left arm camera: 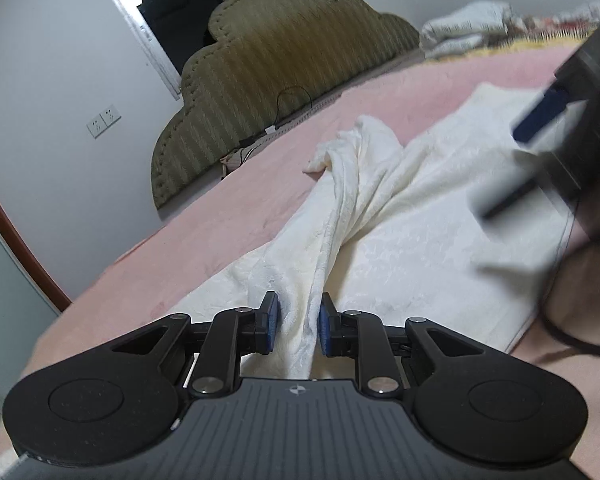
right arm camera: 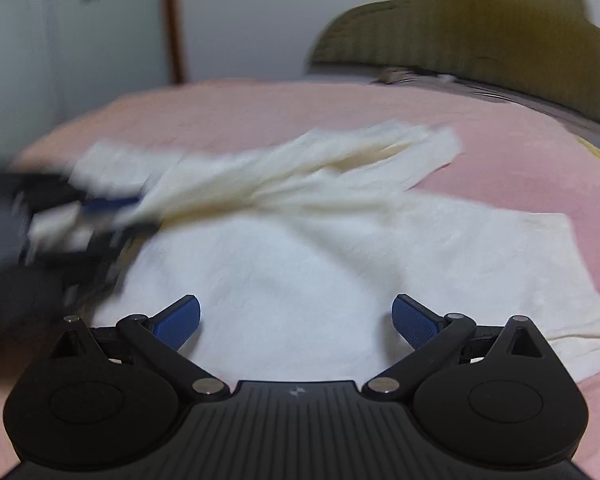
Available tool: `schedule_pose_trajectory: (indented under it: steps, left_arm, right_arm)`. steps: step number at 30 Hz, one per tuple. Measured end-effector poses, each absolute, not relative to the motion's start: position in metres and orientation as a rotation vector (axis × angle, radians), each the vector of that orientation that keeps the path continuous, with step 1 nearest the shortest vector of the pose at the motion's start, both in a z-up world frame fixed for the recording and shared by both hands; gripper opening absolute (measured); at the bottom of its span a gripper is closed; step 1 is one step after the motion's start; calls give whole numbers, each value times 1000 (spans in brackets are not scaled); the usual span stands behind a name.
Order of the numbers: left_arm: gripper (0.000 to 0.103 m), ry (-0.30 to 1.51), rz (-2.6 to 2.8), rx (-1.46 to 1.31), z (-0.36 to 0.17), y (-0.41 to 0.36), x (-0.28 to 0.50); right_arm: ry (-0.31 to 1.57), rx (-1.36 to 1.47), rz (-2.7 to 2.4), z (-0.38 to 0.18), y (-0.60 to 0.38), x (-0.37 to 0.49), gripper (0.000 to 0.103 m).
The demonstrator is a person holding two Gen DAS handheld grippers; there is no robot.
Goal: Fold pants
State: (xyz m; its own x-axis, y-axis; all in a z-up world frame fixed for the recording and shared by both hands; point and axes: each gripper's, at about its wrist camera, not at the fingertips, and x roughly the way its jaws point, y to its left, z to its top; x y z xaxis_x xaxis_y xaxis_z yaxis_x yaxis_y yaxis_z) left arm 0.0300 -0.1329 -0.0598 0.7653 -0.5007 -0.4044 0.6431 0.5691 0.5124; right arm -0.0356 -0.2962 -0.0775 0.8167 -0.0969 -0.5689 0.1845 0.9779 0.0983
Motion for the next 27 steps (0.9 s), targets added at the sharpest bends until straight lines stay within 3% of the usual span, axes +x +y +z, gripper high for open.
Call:
schedule_pose_trajectory:
  steps: [3, 5, 7, 11, 13, 16, 19, 21, 27]
  left_arm:
    - [24, 227, -683, 682, -59, -132, 30]
    - [29, 236, -688, 669, -58, -131, 32]
    - [45, 253, -700, 656, -58, -130, 34]
    - [52, 296, -716, 619, -55, -127, 41]
    - [60, 320, -719, 593, -54, -125, 46]
    - [63, 360, -729, 552, -52, -121, 54]
    - [58, 380, -732, 520, -50, -117, 57]
    - [42, 382, -725, 515, -50, -116, 58]
    - [24, 315, -696, 535, -48, -115, 50]
  right_arm:
    - [527, 321, -241, -50, -322, -14, 103]
    - [546, 324, -286, -36, -327, 15, 103]
    - [557, 227, -345, -27, -321, 50, 103]
    - [615, -77, -432, -31, -300, 130, 103]
    - [705, -187, -481, -46, -295, 173, 103]
    - [844, -305, -562, -75, -296, 225, 103]
    - [814, -465, -724, -93, -302, 237, 103]
    - [783, -499, -783, -95, -310, 229, 103]
    - [762, -270, -812, -85, -363, 179, 103]
